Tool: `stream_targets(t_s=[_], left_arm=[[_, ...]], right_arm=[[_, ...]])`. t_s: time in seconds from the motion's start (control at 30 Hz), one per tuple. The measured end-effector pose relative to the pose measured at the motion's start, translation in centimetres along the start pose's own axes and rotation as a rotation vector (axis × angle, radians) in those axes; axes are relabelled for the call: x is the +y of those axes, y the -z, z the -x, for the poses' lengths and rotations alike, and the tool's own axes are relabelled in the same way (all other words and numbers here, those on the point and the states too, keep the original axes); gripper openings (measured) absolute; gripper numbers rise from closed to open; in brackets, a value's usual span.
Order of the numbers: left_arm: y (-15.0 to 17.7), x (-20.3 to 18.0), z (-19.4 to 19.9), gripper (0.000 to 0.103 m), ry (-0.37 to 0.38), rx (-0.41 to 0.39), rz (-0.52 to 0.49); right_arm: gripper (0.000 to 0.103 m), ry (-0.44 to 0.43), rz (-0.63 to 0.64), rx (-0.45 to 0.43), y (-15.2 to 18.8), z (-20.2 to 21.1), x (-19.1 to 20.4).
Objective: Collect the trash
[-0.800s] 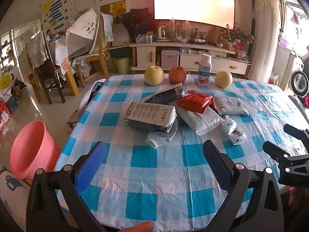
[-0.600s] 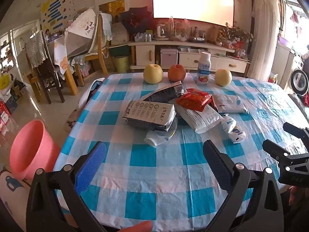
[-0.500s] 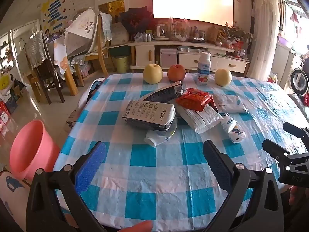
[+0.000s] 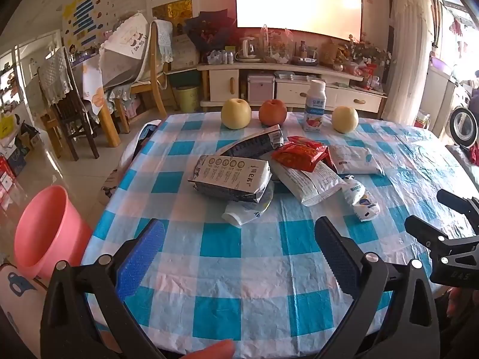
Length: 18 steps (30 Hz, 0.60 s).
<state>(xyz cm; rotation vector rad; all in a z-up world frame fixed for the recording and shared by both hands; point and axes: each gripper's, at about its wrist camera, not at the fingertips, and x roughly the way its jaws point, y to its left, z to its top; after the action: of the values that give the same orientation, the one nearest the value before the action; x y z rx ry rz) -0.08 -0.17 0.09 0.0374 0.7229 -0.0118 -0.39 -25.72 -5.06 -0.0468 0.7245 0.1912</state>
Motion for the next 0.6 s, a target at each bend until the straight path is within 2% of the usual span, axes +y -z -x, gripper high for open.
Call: stream_targets(t_s=[0.6], left_arm=[[0.8, 0.1, -1.4, 0.099, -0.002, 0.018, 0.002]], right_arm=[[0.1, -0.002, 0.001, 0.005, 0.1, -0.3, 0.2]])
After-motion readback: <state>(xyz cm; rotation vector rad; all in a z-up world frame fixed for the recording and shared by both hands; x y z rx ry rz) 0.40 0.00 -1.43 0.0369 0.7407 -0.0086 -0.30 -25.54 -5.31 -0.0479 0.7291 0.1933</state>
